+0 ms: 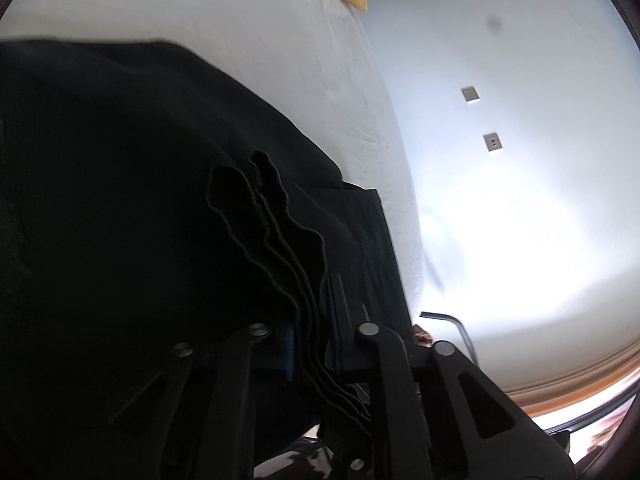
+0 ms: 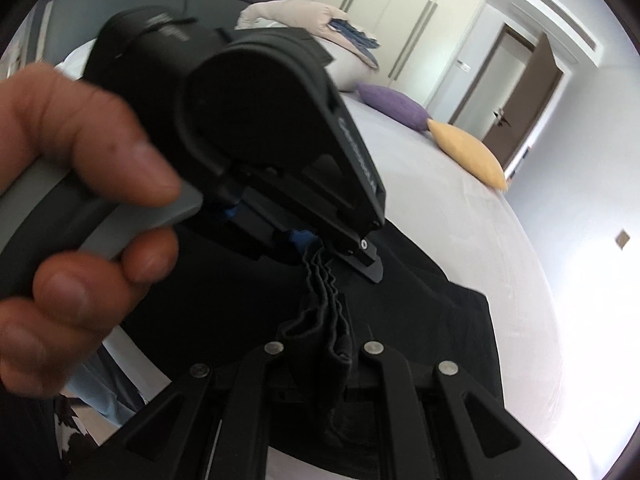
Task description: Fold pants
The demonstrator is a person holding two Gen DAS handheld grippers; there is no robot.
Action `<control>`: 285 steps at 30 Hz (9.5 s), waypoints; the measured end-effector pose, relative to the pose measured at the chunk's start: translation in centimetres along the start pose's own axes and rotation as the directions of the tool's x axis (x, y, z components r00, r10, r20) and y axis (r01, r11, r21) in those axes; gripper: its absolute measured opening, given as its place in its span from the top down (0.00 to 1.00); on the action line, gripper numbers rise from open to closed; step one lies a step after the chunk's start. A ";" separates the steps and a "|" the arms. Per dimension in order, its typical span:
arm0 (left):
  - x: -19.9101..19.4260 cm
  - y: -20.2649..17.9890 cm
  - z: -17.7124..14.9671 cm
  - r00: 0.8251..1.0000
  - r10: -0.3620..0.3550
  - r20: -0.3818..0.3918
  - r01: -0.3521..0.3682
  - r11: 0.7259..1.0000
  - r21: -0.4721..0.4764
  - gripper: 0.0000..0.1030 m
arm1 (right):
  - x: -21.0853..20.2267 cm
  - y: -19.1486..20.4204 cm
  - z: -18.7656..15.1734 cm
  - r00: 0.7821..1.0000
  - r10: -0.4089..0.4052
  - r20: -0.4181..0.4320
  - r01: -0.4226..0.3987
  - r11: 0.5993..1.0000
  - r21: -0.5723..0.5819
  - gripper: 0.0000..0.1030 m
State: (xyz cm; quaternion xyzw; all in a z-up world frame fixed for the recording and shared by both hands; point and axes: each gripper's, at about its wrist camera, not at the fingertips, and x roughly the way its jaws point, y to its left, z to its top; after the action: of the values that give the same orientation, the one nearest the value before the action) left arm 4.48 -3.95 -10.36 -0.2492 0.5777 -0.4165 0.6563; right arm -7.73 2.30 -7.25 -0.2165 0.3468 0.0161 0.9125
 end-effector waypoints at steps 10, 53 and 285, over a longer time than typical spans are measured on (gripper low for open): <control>-5.2 1.2 3.1 0.988 0.155 0.025 -0.157 0.980 0.121 0.91 | 0.6 4.0 2.0 0.996 0.083 0.024 -0.081 0.993 -0.081 0.89; -5.6 2.3 -4.8 0.816 0.527 0.235 -0.577 0.735 0.357 0.86 | 9.7 -25.7 -8.5 0.753 0.626 0.201 -0.538 0.410 0.737 0.89; -5.6 2.9 6.5 0.779 0.549 0.302 -0.624 0.638 0.451 0.70 | 2.0 -19.1 -14.4 0.731 0.655 0.189 -0.518 0.353 0.779 0.99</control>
State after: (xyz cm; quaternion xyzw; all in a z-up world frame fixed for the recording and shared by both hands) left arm 11.63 1.26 -8.31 0.1147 0.4429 -0.3040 0.8356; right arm -11.79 -21.13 -10.84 0.3486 0.4398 0.1699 0.8101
